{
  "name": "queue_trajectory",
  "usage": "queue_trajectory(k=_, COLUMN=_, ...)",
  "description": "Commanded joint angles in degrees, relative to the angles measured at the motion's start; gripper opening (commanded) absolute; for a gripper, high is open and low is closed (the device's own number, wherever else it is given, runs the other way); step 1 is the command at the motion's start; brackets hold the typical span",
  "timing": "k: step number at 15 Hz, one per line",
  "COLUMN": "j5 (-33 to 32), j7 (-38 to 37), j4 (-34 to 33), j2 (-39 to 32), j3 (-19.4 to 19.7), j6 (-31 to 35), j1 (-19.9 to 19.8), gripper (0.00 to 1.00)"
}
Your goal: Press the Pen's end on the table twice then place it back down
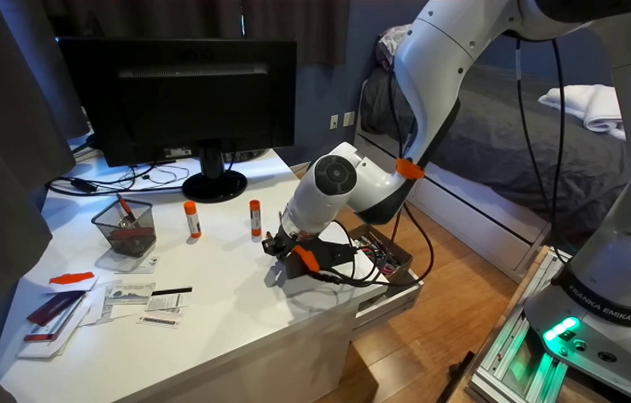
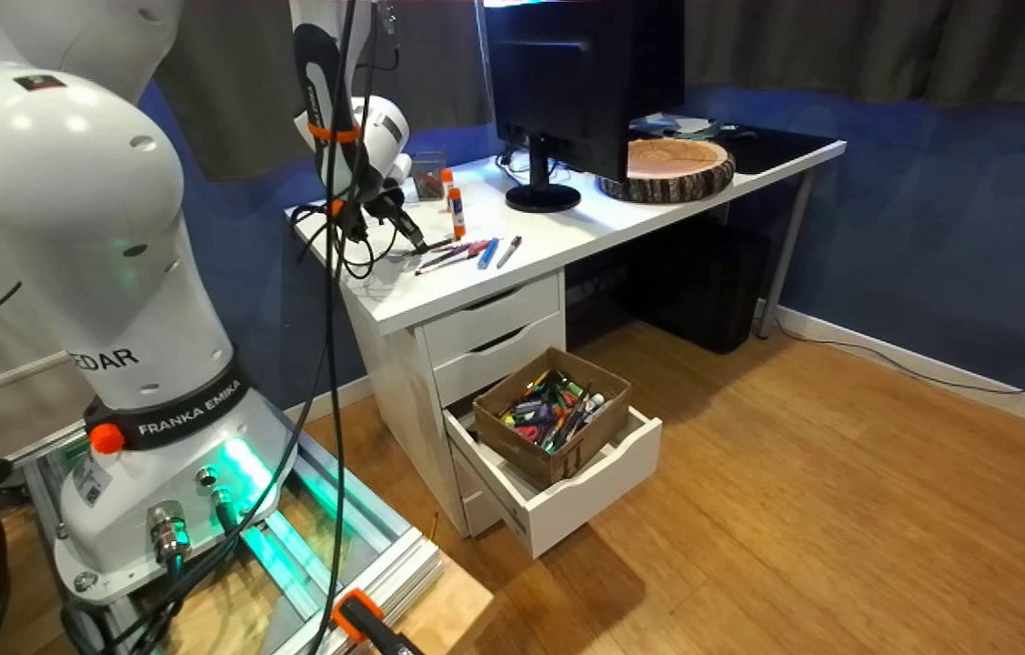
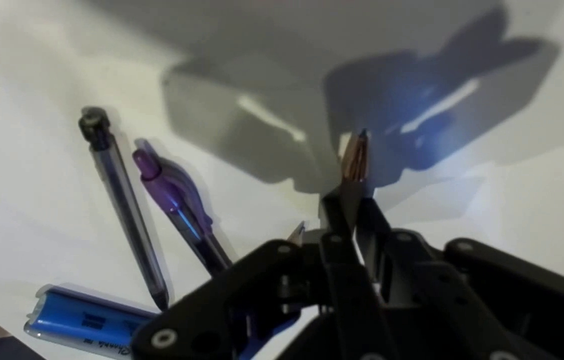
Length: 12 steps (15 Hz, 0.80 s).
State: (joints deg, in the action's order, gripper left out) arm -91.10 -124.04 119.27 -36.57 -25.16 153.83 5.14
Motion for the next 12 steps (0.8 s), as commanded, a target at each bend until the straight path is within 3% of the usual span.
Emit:
queue_trajectory(k=1, j5=6.2, j7=4.2, j4=2.9, j2=3.6, j3=-1.3, j6=3.7, j1=-1.9, gripper=0.03)
queue_trajectory(k=2, j5=8.7, j7=6.5, j4=4.2, j2=5.2, j3=-1.8, j6=4.7, j1=-2.7, gripper=0.03)
queue_trajectory(k=3, j5=13.5, j7=9.5, j4=5.6, j2=8.2, j3=1.4, j6=7.9, j1=-0.1, gripper=0.03)
queue_trajectory(k=4, j5=17.2, j7=12.4, j4=6.8, j2=9.9, j3=1.3, j6=9.2, j1=-0.5, gripper=0.03)
queue_trajectory(k=5, j5=20.0, j7=16.3, j4=8.1, j2=10.7, j3=-3.8, j6=8.4, j1=-5.6, gripper=0.03)
queue_trajectory(k=7, j5=29.7, j7=25.3, j4=10.6, j2=13.4, j3=-8.4, j6=9.4, j1=-10.2, gripper=0.03)
queue_trajectory(k=9, j5=38.8, j7=34.6, j4=12.9, j2=13.8, j3=-18.8, j6=9.1, j1=-19.6, gripper=0.03)
queue_trajectory(k=12, j5=52.5, j7=46.5, j4=12.2, j2=11.6, j3=-32.0, j6=4.2, j1=-29.6, gripper=0.03)
